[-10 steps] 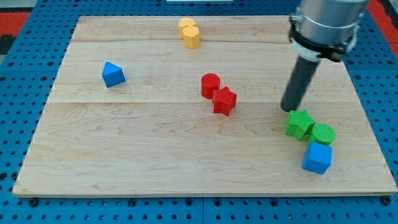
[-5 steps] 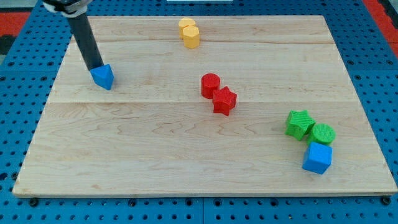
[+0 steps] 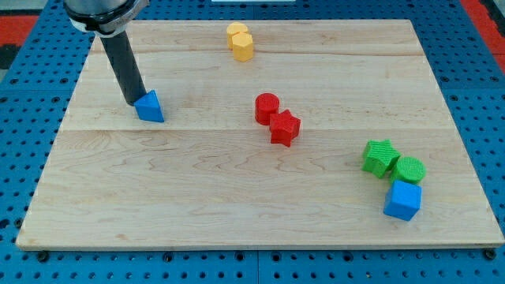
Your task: Slide the blue triangle below the red star
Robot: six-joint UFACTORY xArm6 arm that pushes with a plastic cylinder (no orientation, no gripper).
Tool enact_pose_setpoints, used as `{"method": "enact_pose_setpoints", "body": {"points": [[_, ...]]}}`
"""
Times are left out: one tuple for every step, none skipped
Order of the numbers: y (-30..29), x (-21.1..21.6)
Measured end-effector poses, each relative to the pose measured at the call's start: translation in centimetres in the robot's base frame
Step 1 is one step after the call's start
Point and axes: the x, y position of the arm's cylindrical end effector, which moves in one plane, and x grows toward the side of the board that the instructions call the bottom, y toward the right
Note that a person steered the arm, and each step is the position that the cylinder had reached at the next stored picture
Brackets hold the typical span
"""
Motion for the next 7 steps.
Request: {"method": "enact_pose_setpoints", "body": {"points": [[1.6, 0.6], [4.3, 2.5], [7.1, 5.1], [9.5, 7.5], [11.7, 9.2], [13.7, 10.4], [15.2, 11.1]]}}
